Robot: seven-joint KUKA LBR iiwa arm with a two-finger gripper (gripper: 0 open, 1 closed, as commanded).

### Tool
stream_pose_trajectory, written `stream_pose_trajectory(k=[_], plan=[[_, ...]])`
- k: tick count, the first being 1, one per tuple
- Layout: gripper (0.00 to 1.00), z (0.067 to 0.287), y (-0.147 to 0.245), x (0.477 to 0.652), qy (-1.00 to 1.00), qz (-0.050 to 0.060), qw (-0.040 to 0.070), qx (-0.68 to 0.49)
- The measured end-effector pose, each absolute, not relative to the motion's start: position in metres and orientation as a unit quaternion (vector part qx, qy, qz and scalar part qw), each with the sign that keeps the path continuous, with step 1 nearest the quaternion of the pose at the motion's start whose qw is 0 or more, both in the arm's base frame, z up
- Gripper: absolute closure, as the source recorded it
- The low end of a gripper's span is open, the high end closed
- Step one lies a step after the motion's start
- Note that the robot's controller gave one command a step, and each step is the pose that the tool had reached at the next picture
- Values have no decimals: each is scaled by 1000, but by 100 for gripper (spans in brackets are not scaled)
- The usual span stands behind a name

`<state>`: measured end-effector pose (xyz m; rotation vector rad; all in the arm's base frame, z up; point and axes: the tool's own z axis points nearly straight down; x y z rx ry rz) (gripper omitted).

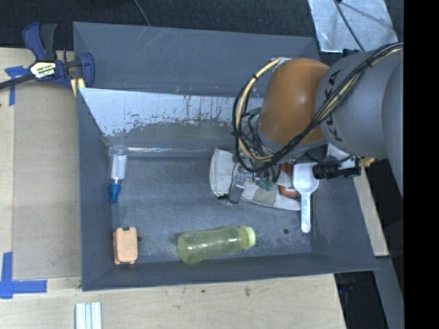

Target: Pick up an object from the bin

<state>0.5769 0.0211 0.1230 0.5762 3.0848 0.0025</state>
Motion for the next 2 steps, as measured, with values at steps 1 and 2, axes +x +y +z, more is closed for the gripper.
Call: stream_pose_trajectory(k=[1, 2], plan=[[0, 118, 4, 589, 997, -1, 2, 74], [0, 95, 10, 589, 981, 0, 2, 195]])
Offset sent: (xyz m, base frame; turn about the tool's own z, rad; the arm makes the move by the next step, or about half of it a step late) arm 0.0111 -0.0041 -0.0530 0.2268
